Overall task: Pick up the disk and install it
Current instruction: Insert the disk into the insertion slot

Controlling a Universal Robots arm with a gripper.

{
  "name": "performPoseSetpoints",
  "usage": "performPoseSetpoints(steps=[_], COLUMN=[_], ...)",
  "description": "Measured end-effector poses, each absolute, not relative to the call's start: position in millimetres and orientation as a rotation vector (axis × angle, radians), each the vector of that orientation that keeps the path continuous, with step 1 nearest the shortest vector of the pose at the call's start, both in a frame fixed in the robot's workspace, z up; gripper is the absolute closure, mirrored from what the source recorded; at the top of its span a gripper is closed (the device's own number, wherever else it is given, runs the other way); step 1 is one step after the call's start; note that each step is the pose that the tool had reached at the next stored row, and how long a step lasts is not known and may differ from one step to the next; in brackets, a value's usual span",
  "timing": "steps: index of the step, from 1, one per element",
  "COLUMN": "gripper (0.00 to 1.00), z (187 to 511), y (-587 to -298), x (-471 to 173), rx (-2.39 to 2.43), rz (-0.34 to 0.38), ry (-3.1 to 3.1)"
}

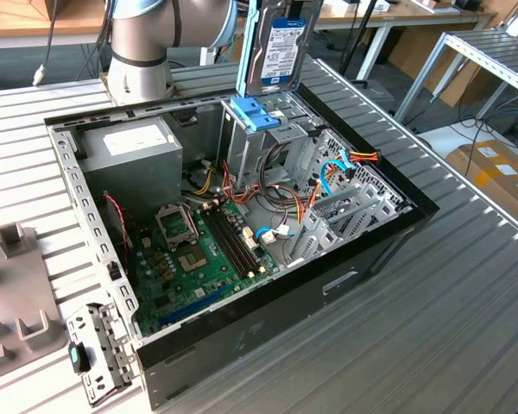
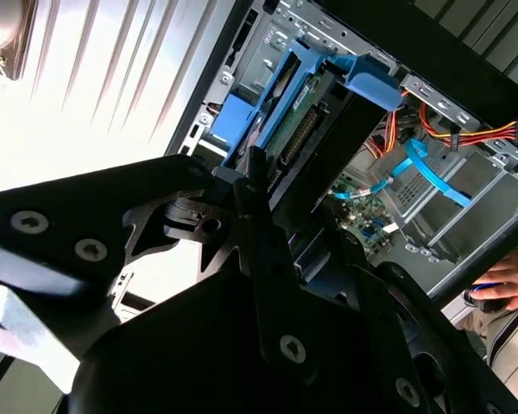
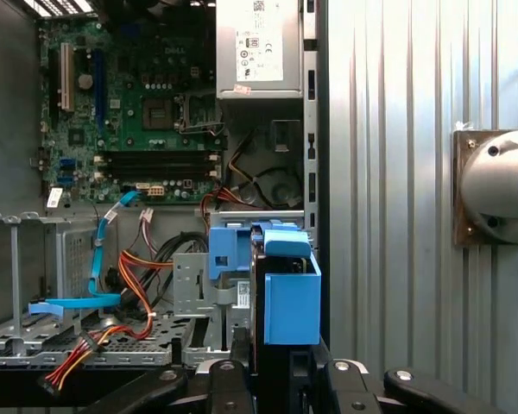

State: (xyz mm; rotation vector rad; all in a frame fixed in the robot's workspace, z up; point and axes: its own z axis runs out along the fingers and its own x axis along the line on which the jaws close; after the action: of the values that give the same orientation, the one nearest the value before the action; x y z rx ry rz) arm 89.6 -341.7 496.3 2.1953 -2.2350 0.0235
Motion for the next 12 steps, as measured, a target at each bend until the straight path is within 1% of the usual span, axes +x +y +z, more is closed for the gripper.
performPoseSetpoints(steps=[12], gripper=[0.65], z=[496], y=[-362], x=[91], rx=[2.195], rz=[0.023], ry=[-2.235])
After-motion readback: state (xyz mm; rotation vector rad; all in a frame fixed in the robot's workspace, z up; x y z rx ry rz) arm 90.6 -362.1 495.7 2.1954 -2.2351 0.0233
